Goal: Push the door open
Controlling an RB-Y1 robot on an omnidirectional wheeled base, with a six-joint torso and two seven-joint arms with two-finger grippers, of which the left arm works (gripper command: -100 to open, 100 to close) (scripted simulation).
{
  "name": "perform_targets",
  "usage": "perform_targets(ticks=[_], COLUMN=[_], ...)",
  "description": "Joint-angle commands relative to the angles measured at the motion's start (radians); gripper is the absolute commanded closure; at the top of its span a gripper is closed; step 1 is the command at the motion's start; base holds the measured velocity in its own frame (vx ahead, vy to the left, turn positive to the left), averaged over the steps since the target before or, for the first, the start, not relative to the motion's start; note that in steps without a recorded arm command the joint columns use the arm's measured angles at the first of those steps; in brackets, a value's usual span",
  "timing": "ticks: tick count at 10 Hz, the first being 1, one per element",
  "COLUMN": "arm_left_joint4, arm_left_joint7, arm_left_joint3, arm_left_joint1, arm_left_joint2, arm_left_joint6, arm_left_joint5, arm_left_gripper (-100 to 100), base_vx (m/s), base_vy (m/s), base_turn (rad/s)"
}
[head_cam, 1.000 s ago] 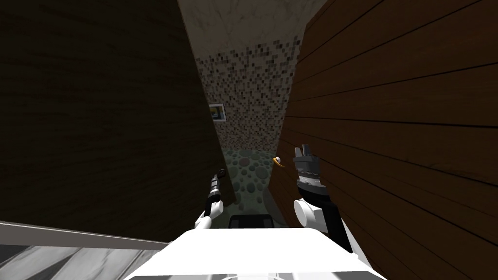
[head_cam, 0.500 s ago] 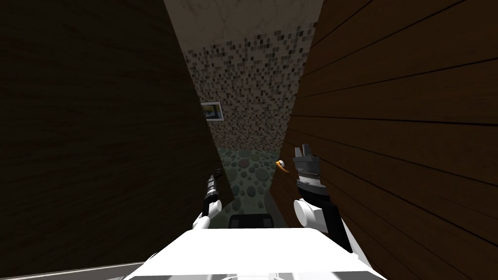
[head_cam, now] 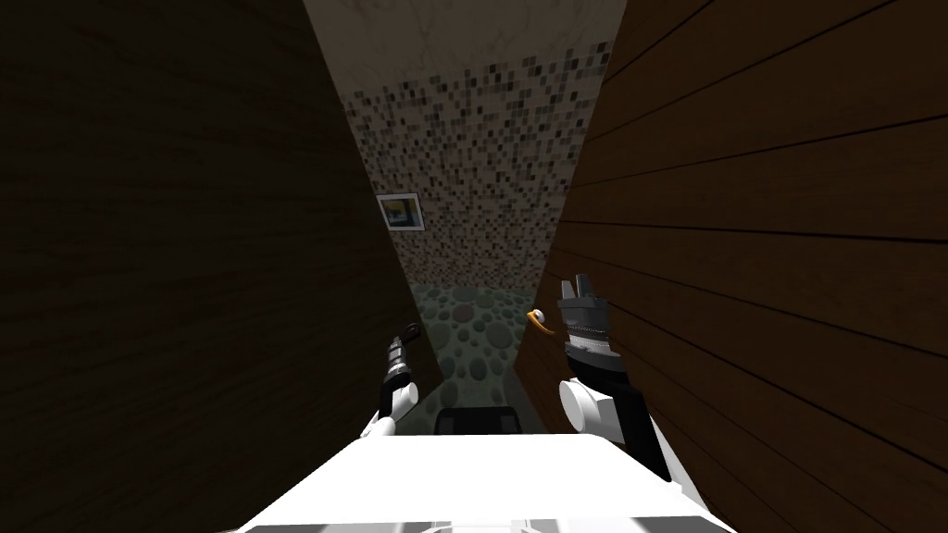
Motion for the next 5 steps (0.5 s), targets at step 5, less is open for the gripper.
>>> perform_targets(ticks=[5], arm_left_joint4=[-0.047], arm_left_joint7=[-0.05], arm_left_joint3=[0.066], arm_left_joint1=[0.022], arm_left_joint2=[0.0], arm_left_joint6=[-0.022], arm_left_joint5=[0.046], arm_left_gripper=[100], base_vx=[0.13], base_vy=[0.037], base_turn=[-0.029])
